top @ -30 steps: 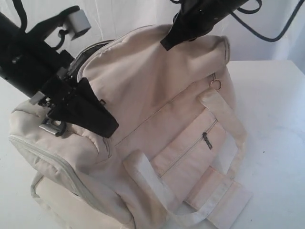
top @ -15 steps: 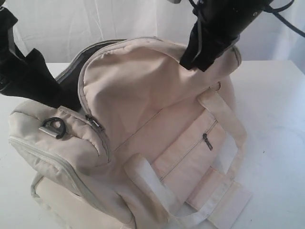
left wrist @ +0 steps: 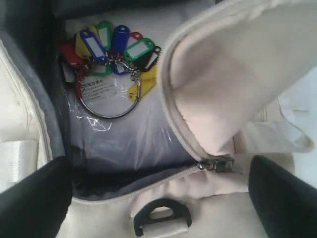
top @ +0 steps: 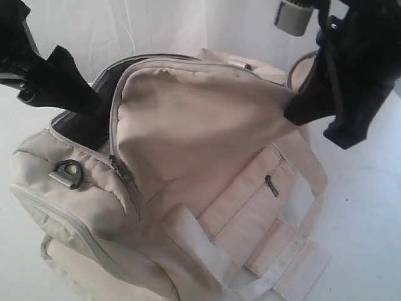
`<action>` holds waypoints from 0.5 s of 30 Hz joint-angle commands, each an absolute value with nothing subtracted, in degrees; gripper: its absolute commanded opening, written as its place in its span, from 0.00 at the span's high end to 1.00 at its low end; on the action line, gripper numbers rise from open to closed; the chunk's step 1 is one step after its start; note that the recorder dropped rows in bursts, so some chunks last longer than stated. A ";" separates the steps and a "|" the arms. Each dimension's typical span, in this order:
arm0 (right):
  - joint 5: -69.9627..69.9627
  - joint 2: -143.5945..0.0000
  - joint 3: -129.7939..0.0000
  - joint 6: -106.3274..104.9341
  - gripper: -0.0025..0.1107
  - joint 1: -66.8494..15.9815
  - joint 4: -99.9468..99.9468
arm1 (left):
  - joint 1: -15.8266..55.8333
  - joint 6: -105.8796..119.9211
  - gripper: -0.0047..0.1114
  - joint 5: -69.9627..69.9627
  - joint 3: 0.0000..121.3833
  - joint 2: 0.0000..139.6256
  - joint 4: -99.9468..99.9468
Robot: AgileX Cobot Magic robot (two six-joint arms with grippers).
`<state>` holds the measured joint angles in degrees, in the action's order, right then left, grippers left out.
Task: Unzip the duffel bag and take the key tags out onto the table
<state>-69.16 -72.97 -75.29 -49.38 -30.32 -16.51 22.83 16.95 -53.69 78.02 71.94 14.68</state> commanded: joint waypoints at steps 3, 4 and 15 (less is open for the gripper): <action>-69.96 -67.29 -65.09 -48.18 0.98 -30.22 -16.04 | 22.97 16.31 0.14 -48.90 75.19 71.38 15.39; -69.96 -66.92 -63.57 -48.18 0.98 -30.22 -15.88 | 22.97 16.31 0.14 -48.13 74.91 71.38 15.39; -69.96 -64.67 -53.90 -45.84 0.97 -30.22 -15.37 | 22.97 16.44 0.14 -42.86 71.62 71.38 18.19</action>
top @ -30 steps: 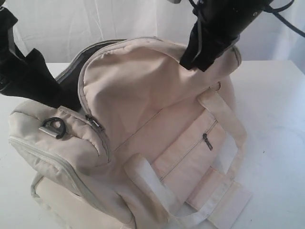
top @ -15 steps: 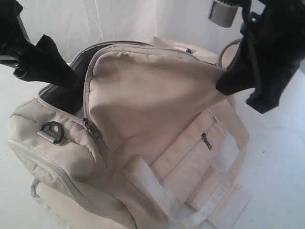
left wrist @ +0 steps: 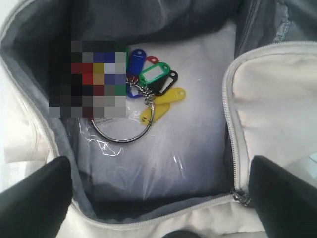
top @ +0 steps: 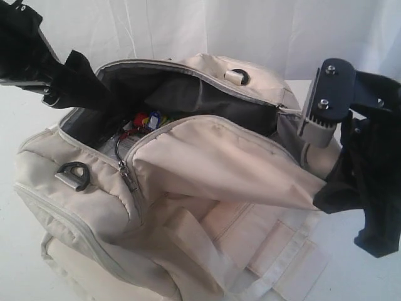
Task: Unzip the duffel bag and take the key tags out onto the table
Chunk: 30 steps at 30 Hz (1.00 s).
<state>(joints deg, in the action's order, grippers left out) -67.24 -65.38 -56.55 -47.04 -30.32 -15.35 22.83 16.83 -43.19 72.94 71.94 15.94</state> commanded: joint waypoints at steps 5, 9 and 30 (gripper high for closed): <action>-69.96 -64.67 -53.29 -44.64 0.76 -30.22 -15.78 | 22.97 16.86 0.15 -42.86 71.16 71.38 20.06; -69.96 -64.67 -53.29 -43.06 0.52 -30.22 -15.89 | 23.10 26.73 0.22 -44.27 71.16 71.38 29.20; -68.49 -64.67 -53.39 -32.68 0.50 -30.22 -8.77 | 28.79 49.94 0.60 -69.96 71.16 82.71 58.45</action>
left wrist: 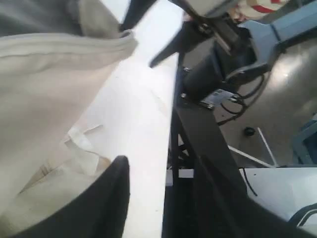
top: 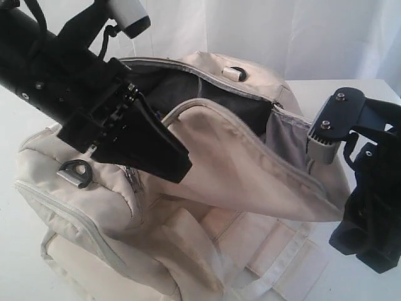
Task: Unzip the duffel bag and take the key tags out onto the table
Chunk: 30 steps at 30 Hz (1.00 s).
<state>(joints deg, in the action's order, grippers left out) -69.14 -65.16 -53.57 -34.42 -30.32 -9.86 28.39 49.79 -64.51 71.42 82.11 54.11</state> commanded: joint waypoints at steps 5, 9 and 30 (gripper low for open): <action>-68.38 -64.67 -54.24 -29.46 0.50 -30.22 -7.14 | 28.79 49.07 0.62 -69.96 70.06 82.79 59.48; -68.85 -64.67 -54.84 -27.74 0.50 -30.22 -6.03 | 28.68 50.82 0.62 -69.96 71.39 82.69 56.24; -67.32 -64.62 -54.84 -26.71 0.51 -30.22 -5.94 | 28.68 66.55 0.30 -52.31 83.28 85.45 42.97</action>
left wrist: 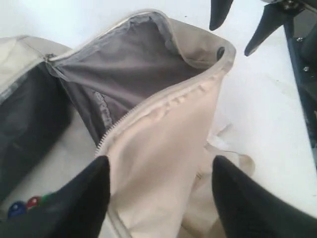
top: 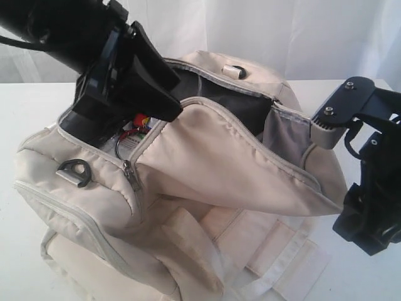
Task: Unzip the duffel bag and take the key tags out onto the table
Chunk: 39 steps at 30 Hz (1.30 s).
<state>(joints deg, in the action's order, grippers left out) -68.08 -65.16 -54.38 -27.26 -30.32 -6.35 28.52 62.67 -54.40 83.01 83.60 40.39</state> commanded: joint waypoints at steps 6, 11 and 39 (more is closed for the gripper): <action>-65.30 -64.62 -54.84 -25.03 0.51 -30.22 -5.94 | 28.79 67.98 0.27 -50.24 83.28 90.58 44.16; -65.20 -64.62 -54.84 -25.03 0.51 -30.22 -5.94 | 28.79 67.98 0.27 -47.01 83.28 92.43 46.07; -59.01 -58.70 -70.79 -17.41 0.52 -30.22 -1.35 | 39.91 56.94 0.68 -69.96 81.36 93.62 58.08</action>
